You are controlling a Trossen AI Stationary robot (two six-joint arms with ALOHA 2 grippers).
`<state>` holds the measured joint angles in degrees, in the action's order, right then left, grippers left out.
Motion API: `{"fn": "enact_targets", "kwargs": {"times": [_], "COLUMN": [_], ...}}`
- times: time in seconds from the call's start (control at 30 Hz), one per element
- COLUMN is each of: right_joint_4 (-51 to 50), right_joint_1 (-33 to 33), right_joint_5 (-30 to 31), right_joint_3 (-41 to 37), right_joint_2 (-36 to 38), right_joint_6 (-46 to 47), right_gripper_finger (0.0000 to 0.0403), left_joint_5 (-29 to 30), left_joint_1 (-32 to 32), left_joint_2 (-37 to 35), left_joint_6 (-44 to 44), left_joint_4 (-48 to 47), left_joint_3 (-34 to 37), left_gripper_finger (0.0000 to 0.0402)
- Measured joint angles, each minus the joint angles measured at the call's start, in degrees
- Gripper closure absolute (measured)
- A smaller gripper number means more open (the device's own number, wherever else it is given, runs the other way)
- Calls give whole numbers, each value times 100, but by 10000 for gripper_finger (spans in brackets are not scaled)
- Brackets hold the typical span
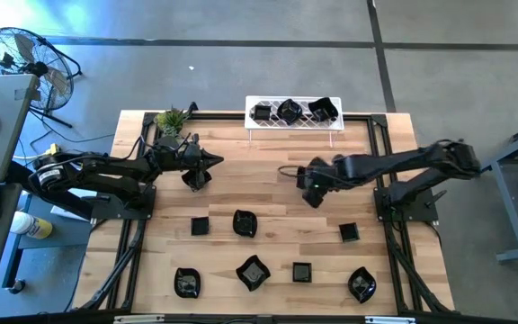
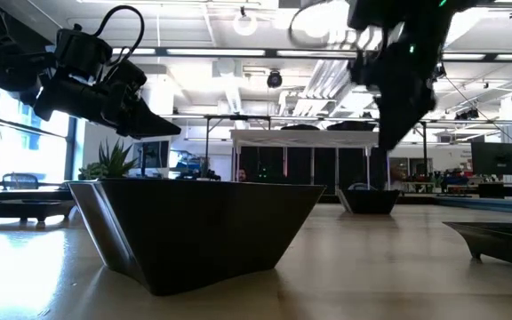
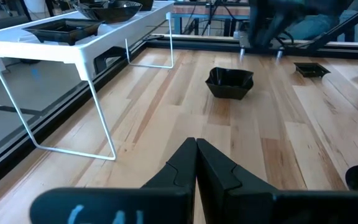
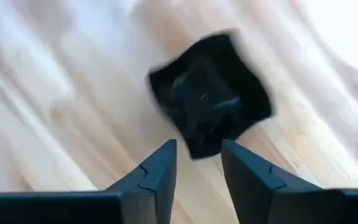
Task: Pick & Place Mini shaped plates
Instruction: Stack the distorted square plate on top of the distorted square plate on the shelf
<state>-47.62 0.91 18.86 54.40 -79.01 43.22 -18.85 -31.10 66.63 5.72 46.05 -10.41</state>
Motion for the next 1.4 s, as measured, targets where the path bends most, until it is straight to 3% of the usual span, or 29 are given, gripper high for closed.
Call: {"fn": "enact_targets", "kwargs": {"times": [0.1,0.2,0.4,0.67,1.07,1.4], "right_joint_4": [-9,-16,572,2521,2736,3343], "right_joint_1": [158,283,411,228,-18,-18], "right_joint_5": [486,590,394,522,495,429], "right_joint_3": [-206,-584,-1522,-2371,-2534,-2531], "right_joint_2": [359,572,595,595,541,-236], "right_joint_6": [1657,3095,4503,4702,4527,4459], "right_gripper_finger": [266,261,263,265,266,284], "left_joint_5": [0,0,0,2,2,2], "left_joint_1": [1,1,-1,-1,0,-1], "left_joint_2": [0,0,0,0,0,-1], "left_joint_6": [0,0,8,15,24,24], "left_joint_4": [-1,-10,-66,-71,-73,-88], "left_joint_3": [0,0,0,0,0,0], "left_gripper_finger": [397,397,397,397,397,397]}}
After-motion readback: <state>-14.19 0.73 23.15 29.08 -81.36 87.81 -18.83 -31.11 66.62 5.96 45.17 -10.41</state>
